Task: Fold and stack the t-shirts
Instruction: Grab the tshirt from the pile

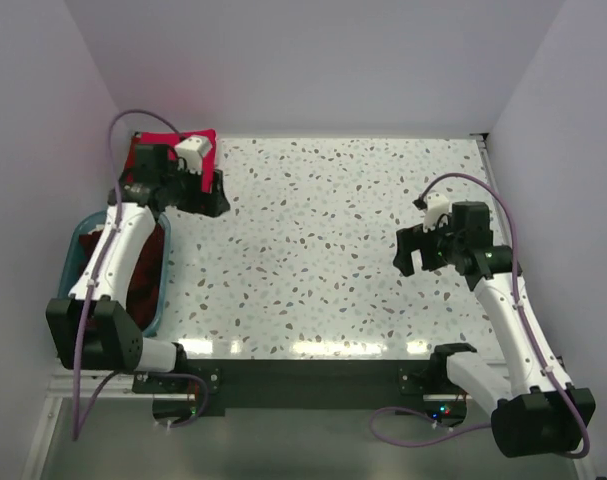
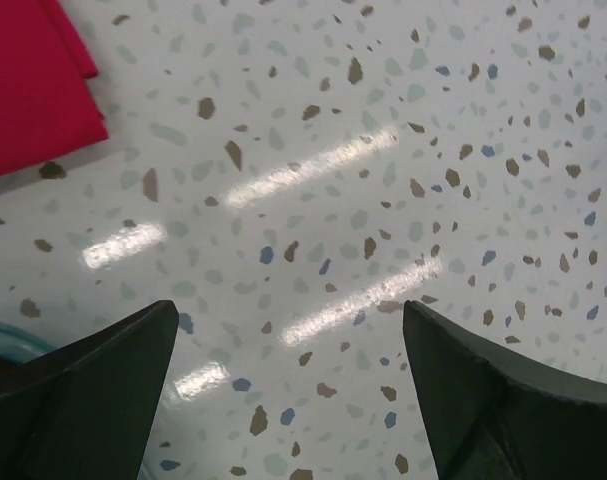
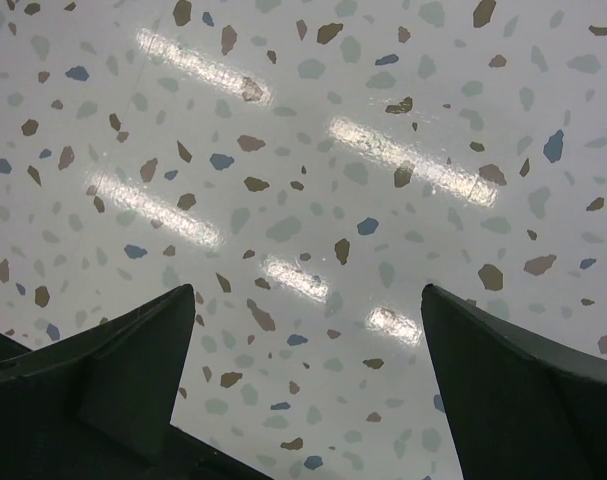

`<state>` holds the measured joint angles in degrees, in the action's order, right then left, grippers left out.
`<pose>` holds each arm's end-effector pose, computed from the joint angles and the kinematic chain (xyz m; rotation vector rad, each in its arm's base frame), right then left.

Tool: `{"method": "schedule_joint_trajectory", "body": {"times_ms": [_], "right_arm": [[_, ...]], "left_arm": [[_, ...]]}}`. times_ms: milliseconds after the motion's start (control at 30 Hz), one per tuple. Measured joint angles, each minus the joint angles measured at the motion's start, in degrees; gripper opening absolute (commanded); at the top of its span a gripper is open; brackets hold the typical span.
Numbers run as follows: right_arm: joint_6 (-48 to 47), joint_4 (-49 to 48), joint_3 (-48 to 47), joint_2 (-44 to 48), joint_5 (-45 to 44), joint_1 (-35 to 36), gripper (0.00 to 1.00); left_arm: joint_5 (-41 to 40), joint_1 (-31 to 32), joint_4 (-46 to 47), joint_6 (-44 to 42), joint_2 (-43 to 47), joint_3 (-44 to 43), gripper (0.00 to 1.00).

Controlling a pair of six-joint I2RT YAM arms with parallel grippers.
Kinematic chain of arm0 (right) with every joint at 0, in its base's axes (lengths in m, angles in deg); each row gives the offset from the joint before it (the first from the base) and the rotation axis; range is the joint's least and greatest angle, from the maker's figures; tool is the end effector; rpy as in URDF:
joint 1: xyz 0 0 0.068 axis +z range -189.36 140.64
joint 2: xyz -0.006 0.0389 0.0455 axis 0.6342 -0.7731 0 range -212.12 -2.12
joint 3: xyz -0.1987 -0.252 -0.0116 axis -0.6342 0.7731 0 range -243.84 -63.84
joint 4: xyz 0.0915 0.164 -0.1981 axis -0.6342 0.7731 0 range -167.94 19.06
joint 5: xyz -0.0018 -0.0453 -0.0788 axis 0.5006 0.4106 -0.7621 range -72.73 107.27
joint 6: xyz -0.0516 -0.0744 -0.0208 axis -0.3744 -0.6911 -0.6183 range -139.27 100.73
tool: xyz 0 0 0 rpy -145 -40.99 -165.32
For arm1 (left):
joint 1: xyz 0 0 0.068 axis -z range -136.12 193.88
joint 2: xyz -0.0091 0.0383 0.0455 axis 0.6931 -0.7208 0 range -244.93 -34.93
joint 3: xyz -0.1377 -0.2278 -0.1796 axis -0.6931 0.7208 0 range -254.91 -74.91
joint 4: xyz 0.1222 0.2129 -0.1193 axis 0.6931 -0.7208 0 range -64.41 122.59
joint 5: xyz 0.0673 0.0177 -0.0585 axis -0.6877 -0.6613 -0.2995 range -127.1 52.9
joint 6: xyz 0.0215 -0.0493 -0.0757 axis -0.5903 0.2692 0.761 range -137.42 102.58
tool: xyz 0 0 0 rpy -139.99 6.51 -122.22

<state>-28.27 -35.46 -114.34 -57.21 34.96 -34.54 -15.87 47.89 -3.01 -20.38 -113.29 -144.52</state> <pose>0.2036 0.0426 0.2975 -0.4279 2.3284 0.3338 0.3257 -0.0532 0.3347 0.3228 2.2984 -0.4425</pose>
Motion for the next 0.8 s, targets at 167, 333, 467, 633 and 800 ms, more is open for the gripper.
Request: {"method": "schedule_joint_trajectory", "body": {"times_ms": [167,333,467,633,800], "right_arm": [[-0.09,-0.02,0.00,-0.02,0.07,0.00,0.99],[-0.50,0.00,-0.42,-1.05,0.46,0.00,0.99],[-0.94,0.17,-1.64,-3.21,1.49,0.00,0.99],[-1.38,0.42,-3.98,-6.23,2.64,0.00,0.99],[-1.55,0.46,-6.56,-8.83,3.37,0.00,0.99]], "left_arm": [[8.44,-17.03,-9.73,-5.77,-9.22,-16.90,1.00],[8.09,-28.04,-21.97,-14.03,-14.93,-30.80,1.00],[4.59,-35.23,-26.88,-20.98,-16.46,-31.02,1.00],[-1.62,-39.06,-27.32,-27.06,-16.00,-17.44,1.00],[-5.05,-38.73,-25.07,-29.59,-14.80,-1.62,1.00]]}}
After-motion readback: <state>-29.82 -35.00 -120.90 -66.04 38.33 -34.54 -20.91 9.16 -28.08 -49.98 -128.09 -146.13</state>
